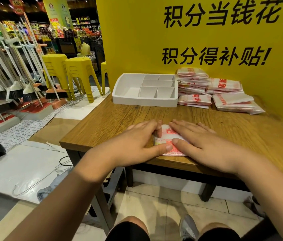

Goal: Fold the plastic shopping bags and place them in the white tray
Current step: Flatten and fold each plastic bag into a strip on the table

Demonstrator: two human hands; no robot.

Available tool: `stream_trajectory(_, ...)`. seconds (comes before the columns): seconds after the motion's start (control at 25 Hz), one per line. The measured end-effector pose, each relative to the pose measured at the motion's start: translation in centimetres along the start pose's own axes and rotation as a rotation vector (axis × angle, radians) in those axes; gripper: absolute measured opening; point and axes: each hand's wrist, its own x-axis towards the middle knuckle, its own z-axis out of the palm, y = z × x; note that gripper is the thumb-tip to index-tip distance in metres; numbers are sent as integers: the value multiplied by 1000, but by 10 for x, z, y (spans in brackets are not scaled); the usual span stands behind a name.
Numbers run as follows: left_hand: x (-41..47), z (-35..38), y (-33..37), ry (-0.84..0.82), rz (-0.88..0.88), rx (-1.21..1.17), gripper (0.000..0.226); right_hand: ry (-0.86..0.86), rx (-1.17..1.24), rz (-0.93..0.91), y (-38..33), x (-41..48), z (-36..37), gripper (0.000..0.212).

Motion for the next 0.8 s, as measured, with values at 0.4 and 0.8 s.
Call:
stream_trajectory(0.4,3,7,-20,49,80,-42,57,108,102,-12,15,-5,6,92)
stream_trajectory(0.8,9,15,7,199,-140,30,45,396,81,88,3,-5,10,62)
